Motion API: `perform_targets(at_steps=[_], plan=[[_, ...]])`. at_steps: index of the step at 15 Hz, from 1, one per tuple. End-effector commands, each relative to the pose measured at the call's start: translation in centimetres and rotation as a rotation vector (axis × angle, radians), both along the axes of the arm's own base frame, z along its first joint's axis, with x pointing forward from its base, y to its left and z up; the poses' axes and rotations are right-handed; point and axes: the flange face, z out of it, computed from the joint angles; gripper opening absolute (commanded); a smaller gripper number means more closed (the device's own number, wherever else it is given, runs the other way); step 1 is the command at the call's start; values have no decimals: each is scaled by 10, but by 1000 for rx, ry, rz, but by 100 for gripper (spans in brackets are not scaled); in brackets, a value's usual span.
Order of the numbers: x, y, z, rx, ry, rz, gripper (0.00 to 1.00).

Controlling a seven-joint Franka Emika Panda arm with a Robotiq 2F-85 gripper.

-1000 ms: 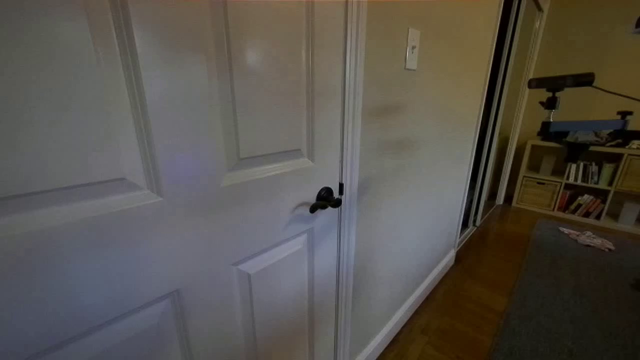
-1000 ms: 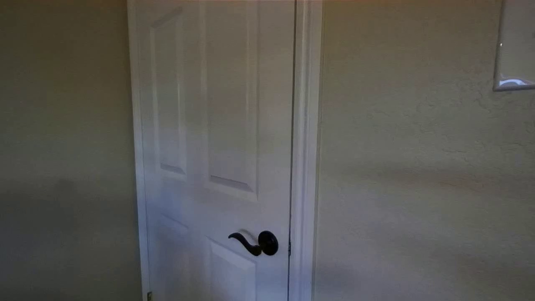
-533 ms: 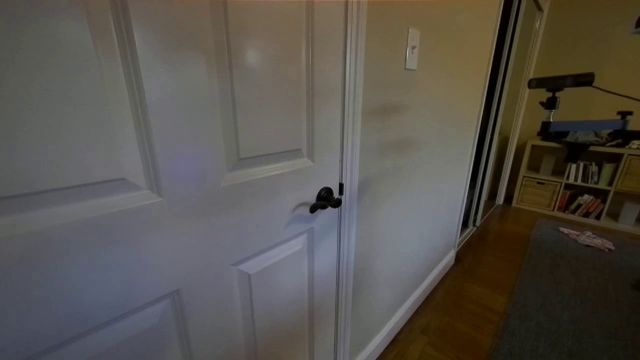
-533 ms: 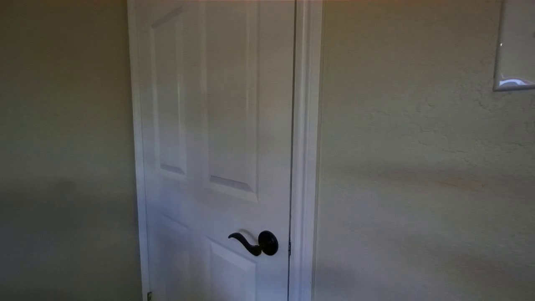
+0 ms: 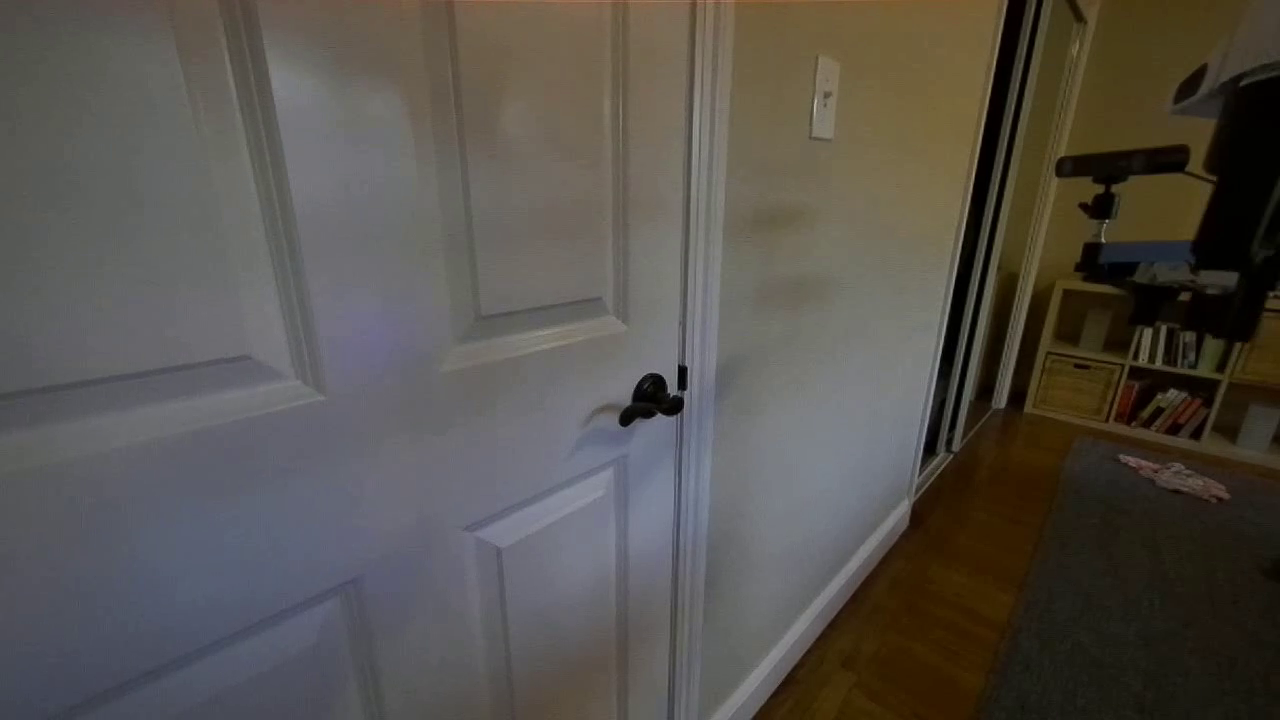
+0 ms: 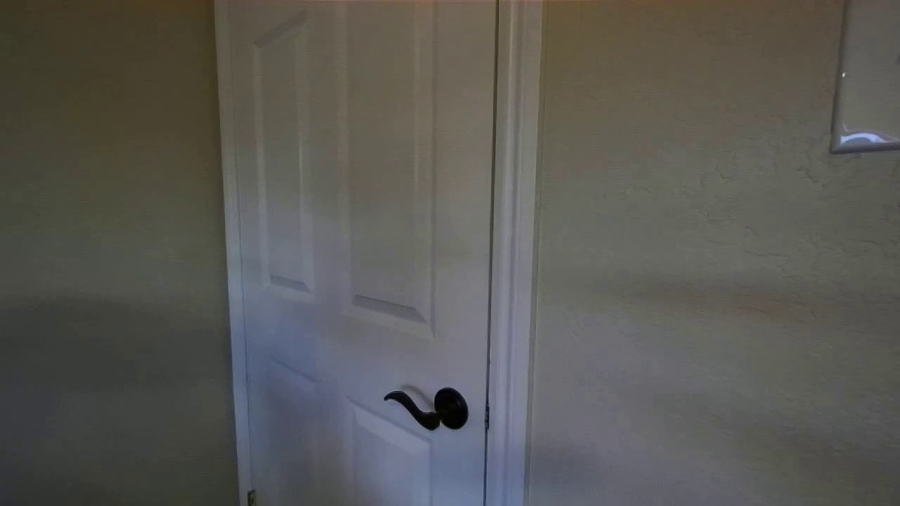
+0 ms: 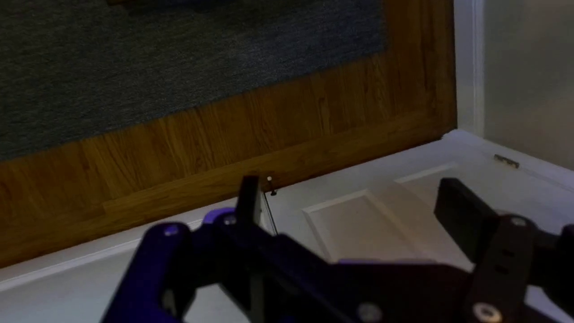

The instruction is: Open the door

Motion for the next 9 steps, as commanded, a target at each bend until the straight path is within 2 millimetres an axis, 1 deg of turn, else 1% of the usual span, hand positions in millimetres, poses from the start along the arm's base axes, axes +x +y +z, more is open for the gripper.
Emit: perform_targets(at_steps=[1, 4, 6, 8, 9], plan=[[56, 18, -15, 12, 9, -145, 100], [96, 39, -24, 22, 15, -226, 100], [121, 50, -26, 37, 27, -258, 100], [141, 57, -24, 55, 30, -283, 100], [148, 58, -22, 60, 27, -268, 100]])
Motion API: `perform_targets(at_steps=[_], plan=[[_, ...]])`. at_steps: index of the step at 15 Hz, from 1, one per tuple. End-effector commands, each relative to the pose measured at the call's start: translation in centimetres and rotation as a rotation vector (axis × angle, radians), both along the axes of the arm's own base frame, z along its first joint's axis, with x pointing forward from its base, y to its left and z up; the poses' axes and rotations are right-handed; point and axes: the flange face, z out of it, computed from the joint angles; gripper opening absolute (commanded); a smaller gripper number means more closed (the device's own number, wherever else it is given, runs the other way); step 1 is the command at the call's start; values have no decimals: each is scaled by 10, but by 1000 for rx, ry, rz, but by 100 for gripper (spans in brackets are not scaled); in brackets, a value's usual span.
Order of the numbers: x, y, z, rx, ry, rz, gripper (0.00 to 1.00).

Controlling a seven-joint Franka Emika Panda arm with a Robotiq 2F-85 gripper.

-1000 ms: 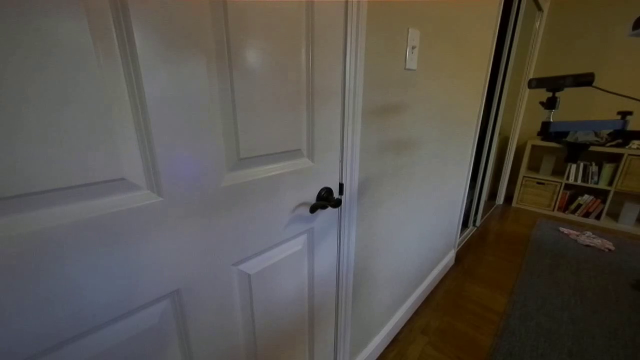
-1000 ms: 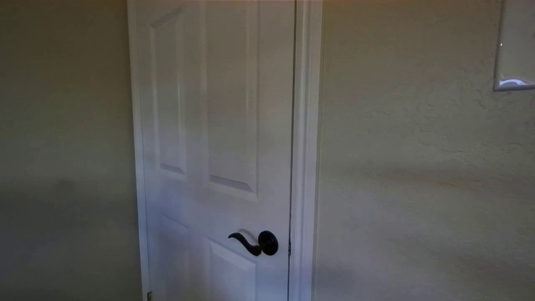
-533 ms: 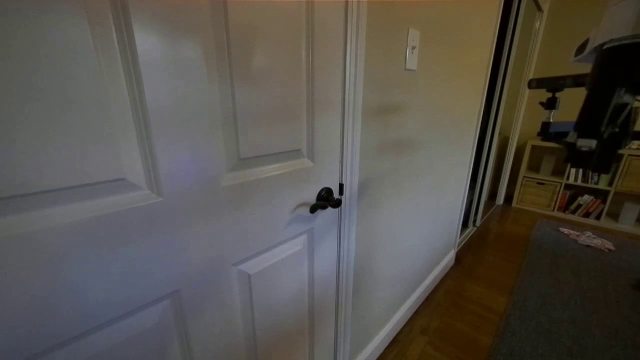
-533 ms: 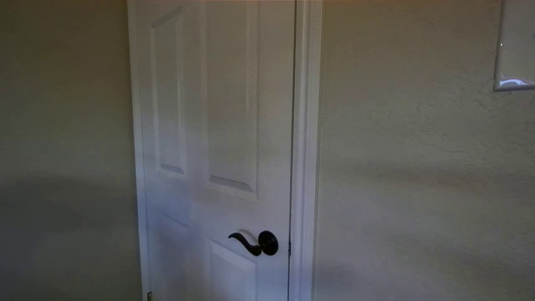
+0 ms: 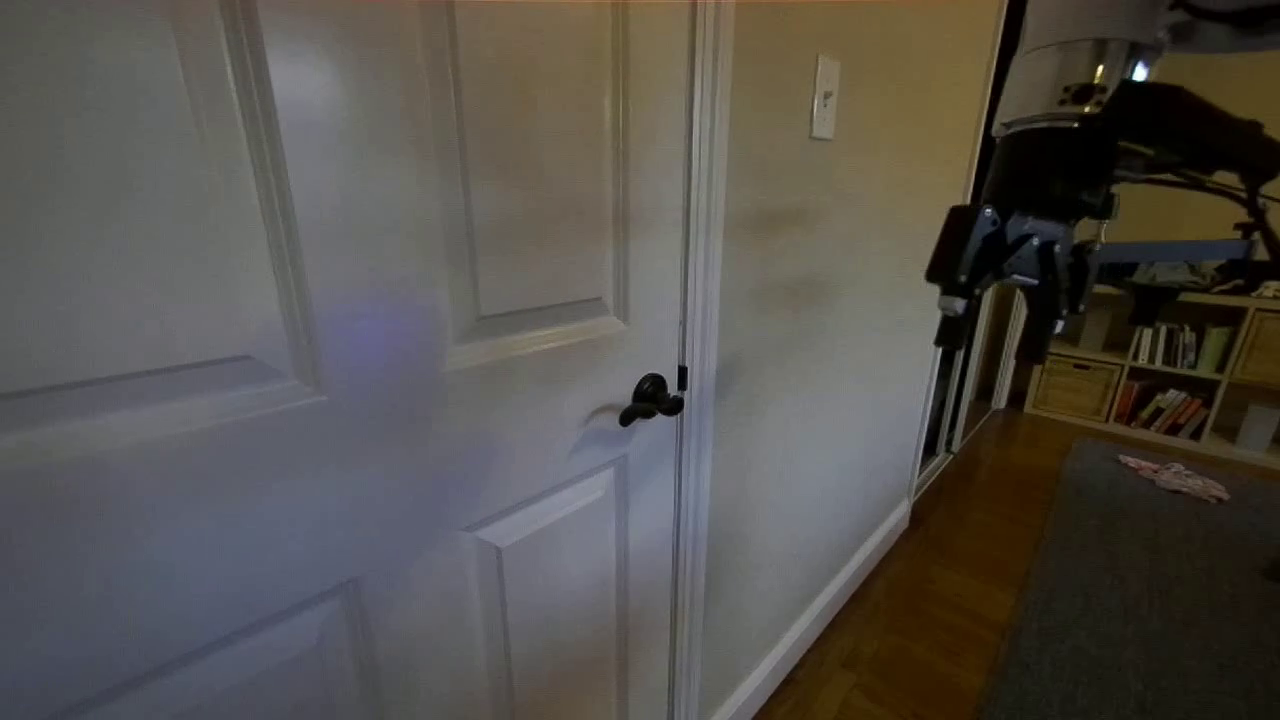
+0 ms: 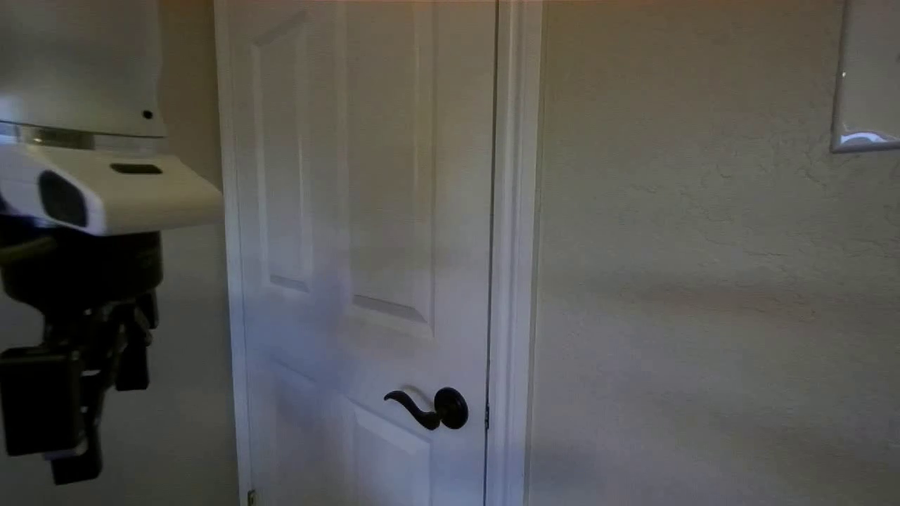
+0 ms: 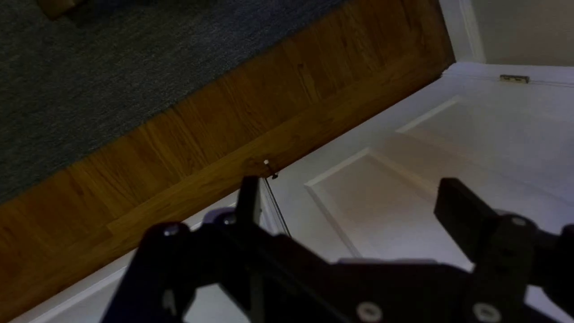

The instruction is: Open the door

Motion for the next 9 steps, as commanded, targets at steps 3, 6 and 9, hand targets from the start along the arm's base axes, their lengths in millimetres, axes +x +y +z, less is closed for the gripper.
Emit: perform_targets(at_steps=[3, 6, 9], plan=[[18, 4, -2, 7, 4, 2, 100], [18, 3, -2, 7, 4, 2, 100], [25, 5, -12, 9, 21, -23, 100]])
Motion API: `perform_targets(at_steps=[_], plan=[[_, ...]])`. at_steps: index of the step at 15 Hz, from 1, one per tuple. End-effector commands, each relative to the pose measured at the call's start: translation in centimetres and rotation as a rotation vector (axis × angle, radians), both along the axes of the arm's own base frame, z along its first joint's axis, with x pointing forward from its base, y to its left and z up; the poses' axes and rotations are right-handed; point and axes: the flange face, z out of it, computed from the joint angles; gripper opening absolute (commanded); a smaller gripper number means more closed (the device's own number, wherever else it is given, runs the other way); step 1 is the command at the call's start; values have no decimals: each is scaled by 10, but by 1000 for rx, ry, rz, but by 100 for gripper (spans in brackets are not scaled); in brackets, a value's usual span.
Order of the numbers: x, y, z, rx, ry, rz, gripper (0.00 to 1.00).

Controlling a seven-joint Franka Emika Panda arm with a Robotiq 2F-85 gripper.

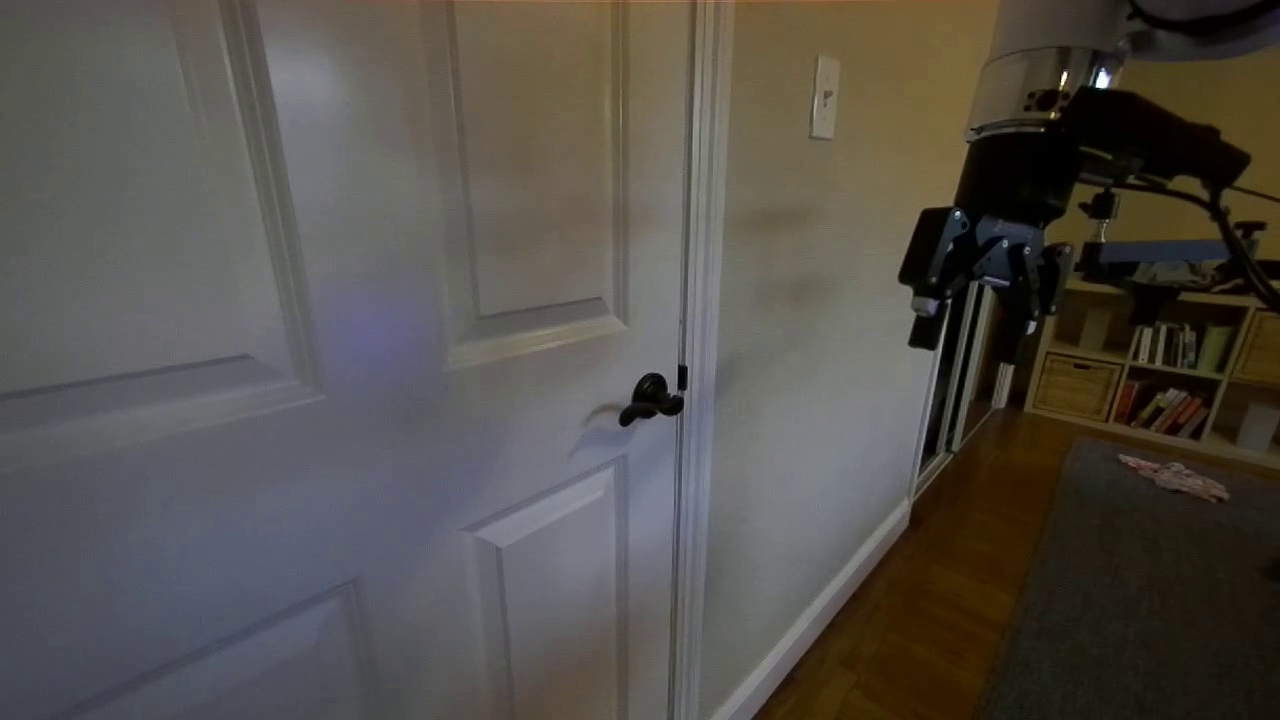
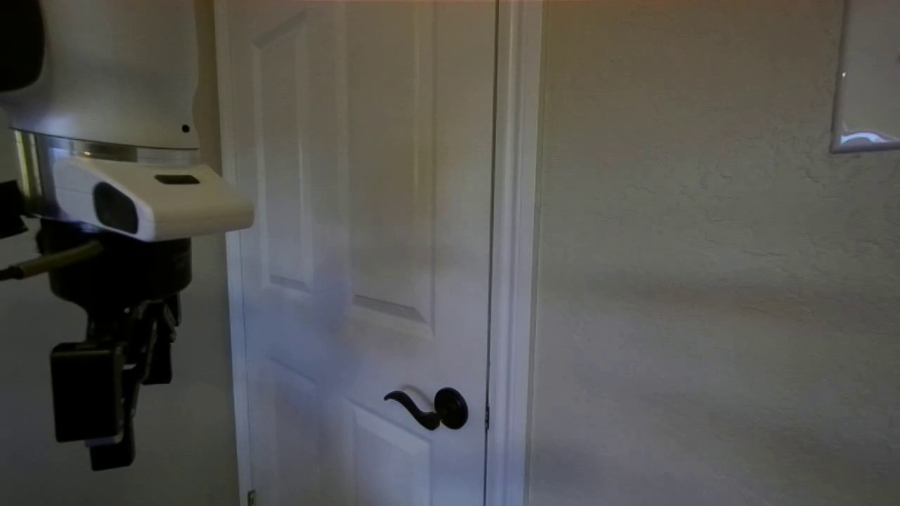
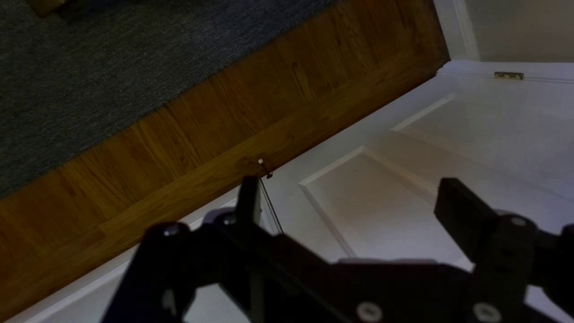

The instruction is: Open the door

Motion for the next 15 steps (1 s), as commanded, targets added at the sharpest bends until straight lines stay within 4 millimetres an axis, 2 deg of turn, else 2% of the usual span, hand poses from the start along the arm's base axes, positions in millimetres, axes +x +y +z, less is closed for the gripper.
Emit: perform_targets(at_steps=[1, 4, 9, 11, 15], plan=[[12, 2, -15, -5, 25, -43, 100], [47, 5, -46, 5, 55, -176, 100], [103, 11, -80, 45, 82, -379, 100], [125, 16, -89, 87, 87, -459, 100], [159, 24, -88, 184, 0, -613, 100]])
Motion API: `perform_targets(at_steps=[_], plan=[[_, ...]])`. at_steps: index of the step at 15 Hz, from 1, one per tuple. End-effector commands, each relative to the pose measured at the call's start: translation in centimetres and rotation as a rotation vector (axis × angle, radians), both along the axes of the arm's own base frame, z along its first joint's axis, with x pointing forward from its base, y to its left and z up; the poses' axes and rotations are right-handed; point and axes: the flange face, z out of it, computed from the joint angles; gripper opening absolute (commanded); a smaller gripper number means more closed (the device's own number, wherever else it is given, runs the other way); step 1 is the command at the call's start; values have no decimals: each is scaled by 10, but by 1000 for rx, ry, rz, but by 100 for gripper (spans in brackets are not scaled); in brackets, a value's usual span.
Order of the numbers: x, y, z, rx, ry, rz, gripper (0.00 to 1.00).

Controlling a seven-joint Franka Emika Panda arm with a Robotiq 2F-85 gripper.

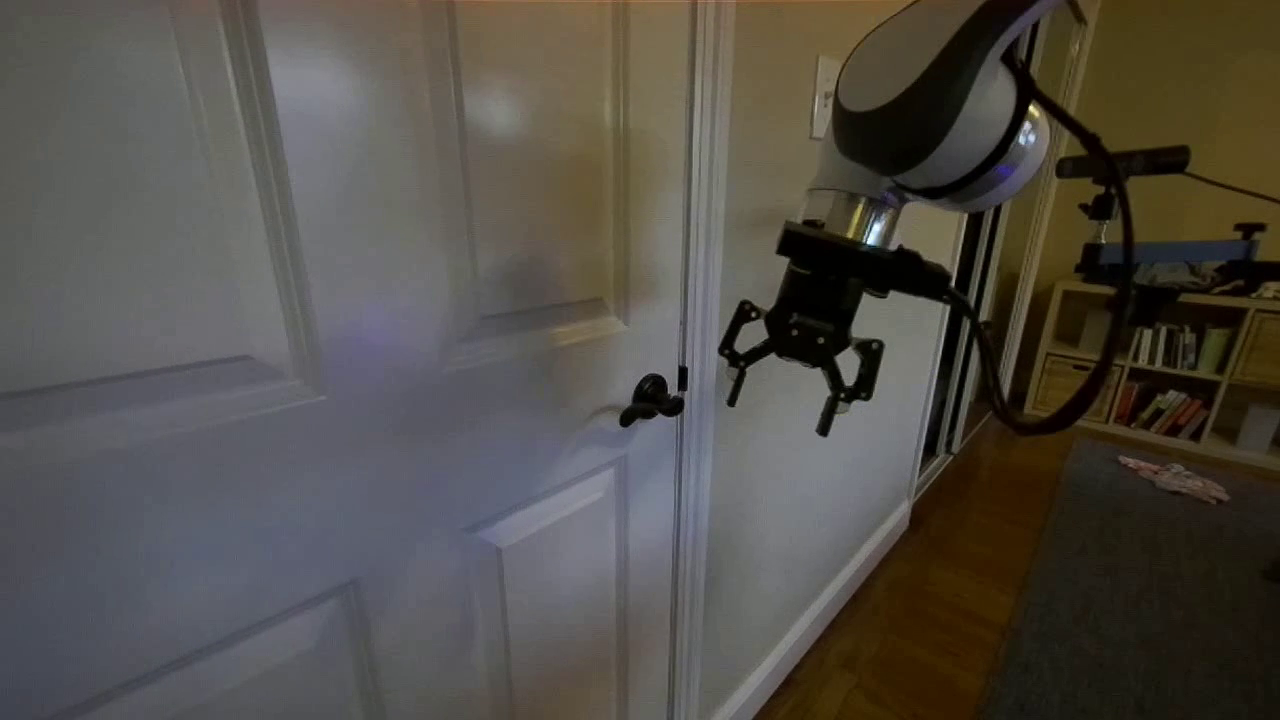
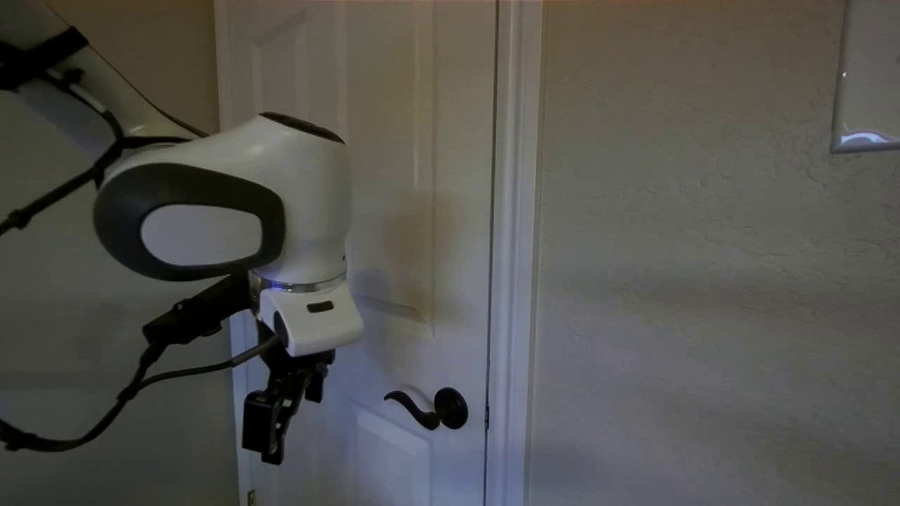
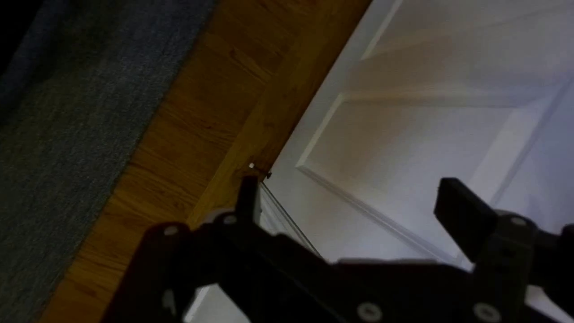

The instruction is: Open the door

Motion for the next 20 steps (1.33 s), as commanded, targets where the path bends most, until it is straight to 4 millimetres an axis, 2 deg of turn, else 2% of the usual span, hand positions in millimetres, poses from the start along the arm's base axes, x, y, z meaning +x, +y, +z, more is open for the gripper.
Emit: perform_targets(at_steps=[1, 7, 16, 18, 20], plan=[[29, 7, 6, 48, -101, -158, 100], [59, 12, 4, 62, -228, -260, 100], [101, 7, -16, 69, -271, -285, 100], [108, 3, -21, 74, -272, -290, 96], [115, 0, -28, 77, -269, -293, 85]])
